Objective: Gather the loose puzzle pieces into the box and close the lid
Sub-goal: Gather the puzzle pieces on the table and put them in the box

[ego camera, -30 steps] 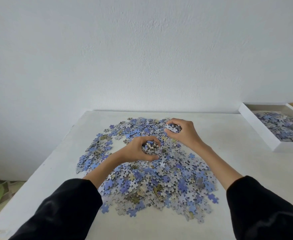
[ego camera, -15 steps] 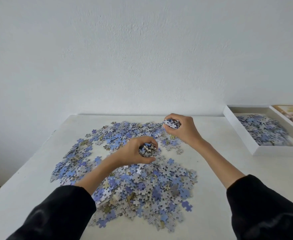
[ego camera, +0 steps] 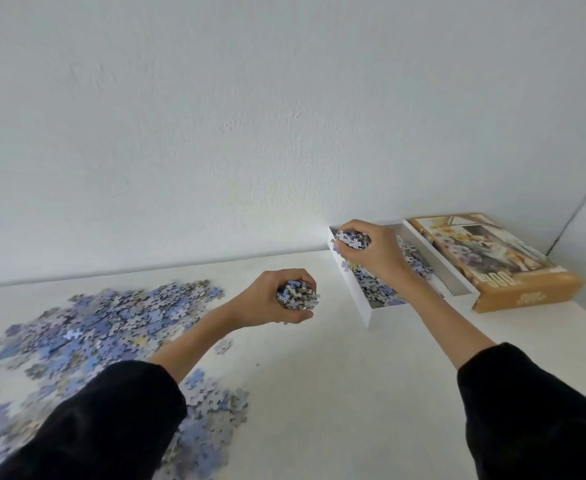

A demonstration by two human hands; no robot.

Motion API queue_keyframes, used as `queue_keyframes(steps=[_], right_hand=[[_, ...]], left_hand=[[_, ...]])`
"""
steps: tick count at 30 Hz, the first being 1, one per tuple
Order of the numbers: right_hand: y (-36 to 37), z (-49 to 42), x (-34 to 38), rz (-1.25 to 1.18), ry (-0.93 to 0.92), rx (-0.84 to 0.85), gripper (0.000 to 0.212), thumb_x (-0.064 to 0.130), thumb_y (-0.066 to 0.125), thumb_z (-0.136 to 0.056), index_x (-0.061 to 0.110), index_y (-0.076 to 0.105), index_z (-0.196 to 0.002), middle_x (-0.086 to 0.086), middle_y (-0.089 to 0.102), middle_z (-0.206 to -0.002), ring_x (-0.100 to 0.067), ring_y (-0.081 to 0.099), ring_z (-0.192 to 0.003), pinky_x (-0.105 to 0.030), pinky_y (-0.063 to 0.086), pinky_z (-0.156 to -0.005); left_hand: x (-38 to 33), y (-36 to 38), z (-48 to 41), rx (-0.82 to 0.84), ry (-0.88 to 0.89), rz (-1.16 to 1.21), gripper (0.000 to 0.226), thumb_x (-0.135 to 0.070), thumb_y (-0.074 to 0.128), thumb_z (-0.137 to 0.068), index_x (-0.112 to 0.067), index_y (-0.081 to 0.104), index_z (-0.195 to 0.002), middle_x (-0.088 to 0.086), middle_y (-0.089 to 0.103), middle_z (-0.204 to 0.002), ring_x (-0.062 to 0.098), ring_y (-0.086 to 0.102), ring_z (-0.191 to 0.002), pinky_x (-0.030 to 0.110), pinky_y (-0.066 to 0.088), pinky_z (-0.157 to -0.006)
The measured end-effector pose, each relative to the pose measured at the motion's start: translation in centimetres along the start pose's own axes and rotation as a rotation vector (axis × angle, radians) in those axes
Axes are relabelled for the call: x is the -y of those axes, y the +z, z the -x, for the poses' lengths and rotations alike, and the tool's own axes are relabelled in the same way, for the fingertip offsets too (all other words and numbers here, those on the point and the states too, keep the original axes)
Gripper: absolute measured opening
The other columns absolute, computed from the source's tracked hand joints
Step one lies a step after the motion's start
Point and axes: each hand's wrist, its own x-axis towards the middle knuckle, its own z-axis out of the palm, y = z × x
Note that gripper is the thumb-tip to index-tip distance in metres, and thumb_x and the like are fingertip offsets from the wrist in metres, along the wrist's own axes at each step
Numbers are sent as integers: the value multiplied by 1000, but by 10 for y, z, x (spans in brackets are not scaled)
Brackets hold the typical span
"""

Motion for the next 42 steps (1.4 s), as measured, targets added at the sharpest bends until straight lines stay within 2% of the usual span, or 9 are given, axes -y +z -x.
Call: queue_keyframes(steps=[6,12,17,19,22,26,34,38,42], right_hand=[[-61,-13,-66,101,17,-11,7,17,70,-78,16,68,-85,4,68,-79,-2,57,-67,-11,42,-61],[-85,-30,-126,141,66,4,13,21,72,-76,28,65,-84,-1,69,-84,-23,62,-81,-44,50,-76],[-79,-45,-163,154,102,69,15,27,72,-77,20,67,-90,7,67,-87,-15,56,-97,-34,41,-94],[-72,-50,-171,164,102,97,15,26,70,-79,19,67,-93,8,65,-93,-11,53,-101,-22,31,-96],[-62,-52,-182,105,118,157,17,27,65,-83,23,65,-99,10,65,-98,-7,59,-93,-25,44,-90],[-57,-50,-195,88,153,179,24,45,59,-83,32,65,-102,18,65,-101,3,58,-98,-24,45,-90],[-57,-46,-206,296,132,264,23,19,54,-91,21,66,-110,3,65,-115,-11,61,-101,-28,46,-91],[-58,-45,-206,324,131,196,24,15,53,-92,18,66,-111,1,66,-114,-18,62,-101,-28,46,-92],[-59,-44,-203,302,95,192,20,14,56,-90,18,68,-106,2,67,-109,8,58,-87,-16,41,-80]], left_hand=[[-12,44,-83,22,-28,104,28,-11,75,-75,-30,61,-90,-10,63,-83,23,60,-64,35,54,-53],[-8,82,-147,54,11,102,28,-12,76,-75,-23,61,-96,-12,63,-90,4,61,-83,19,49,-77],[10,99,-182,98,0,32,29,-15,76,-76,-24,60,-98,-8,61,-94,10,57,-94,31,43,-91],[19,101,-189,161,-43,-45,30,-22,76,-77,-19,61,-103,-4,60,-101,13,56,-99,28,43,-91],[31,106,-190,234,-77,-289,43,-39,71,-80,-20,57,-116,2,52,-114,14,49,-103,24,39,-88],[41,115,-182,66,-60,-615,44,-51,50,-89,-26,52,-125,-2,42,-133,16,37,-122,35,30,-99],[43,119,-187,356,-210,-933,64,-55,21,-96,-21,10,-149,8,13,-156,25,15,-142,46,15,-112],[36,123,-190,289,-265,-944,59,-46,23,-99,-14,13,-148,9,14,-155,27,15,-142,52,10,-113],[29,127,-182,221,-161,-785,50,-34,33,-100,-15,25,-145,9,28,-149,25,31,-134,43,27,-108]])
